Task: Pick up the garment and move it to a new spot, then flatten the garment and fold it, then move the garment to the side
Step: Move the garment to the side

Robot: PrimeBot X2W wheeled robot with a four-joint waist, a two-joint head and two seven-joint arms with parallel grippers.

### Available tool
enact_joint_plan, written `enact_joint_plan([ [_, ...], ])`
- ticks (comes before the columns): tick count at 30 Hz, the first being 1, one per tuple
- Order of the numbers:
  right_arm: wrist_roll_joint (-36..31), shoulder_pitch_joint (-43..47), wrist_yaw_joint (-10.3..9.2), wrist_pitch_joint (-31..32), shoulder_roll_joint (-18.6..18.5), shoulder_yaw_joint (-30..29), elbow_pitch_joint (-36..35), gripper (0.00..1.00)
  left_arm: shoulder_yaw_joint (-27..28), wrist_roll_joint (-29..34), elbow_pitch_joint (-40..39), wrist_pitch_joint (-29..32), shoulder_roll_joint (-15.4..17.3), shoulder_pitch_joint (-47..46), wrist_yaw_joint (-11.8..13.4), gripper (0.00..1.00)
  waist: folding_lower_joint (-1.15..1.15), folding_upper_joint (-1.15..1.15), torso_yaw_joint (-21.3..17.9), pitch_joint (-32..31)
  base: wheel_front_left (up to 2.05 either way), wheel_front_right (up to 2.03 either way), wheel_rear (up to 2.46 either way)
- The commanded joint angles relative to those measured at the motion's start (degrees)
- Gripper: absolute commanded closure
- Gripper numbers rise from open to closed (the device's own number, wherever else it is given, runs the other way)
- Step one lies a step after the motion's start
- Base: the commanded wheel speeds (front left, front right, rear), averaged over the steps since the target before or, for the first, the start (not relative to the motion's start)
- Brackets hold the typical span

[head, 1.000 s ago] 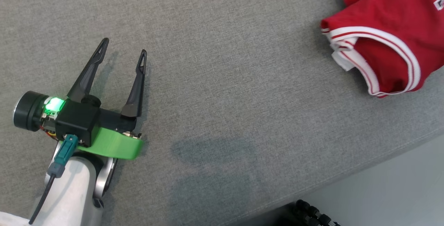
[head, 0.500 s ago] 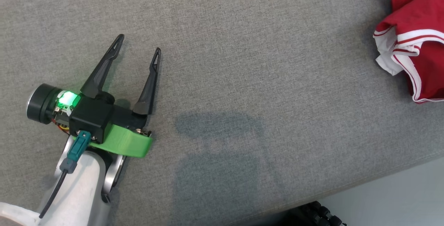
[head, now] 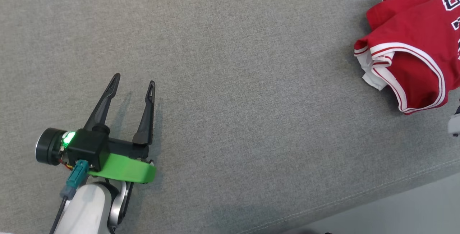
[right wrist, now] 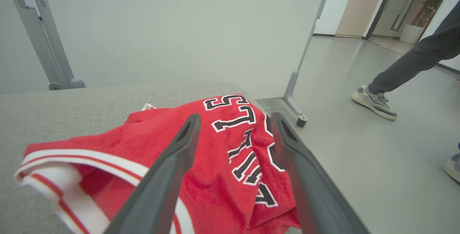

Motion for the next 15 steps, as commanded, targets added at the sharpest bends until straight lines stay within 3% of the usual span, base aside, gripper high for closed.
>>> enact_joint_plan([
  [1,-0.7,1.7,-0.09,-0.2,0.9,0.0,-1.4,0.0,0.3,-0.4,0.1,-0.5,-0.1,0.8,0.4,0.0,0.0,0.0,0.9,-4.4,0.0,0.0,0.0],
  [8,-4.0,8.7,-0.09,-0.2,8.4,1.8,-13.7,0.0,2.2,-2.0,0.5,-1.5,-0.7,3.4,2.2,0.0,0.0,0.0,3.8,-8.8,0.0,0.0,0.0],
  [15,-6.3,11.5,-0.09,0.3,13.2,6.9,-18.9,0.0,4.5,-3.9,0.6,-2.4,-0.9,6.2,4.1,0.0,0.0,0.0,7.5,-12.6,0.0,0.0,0.0],
])
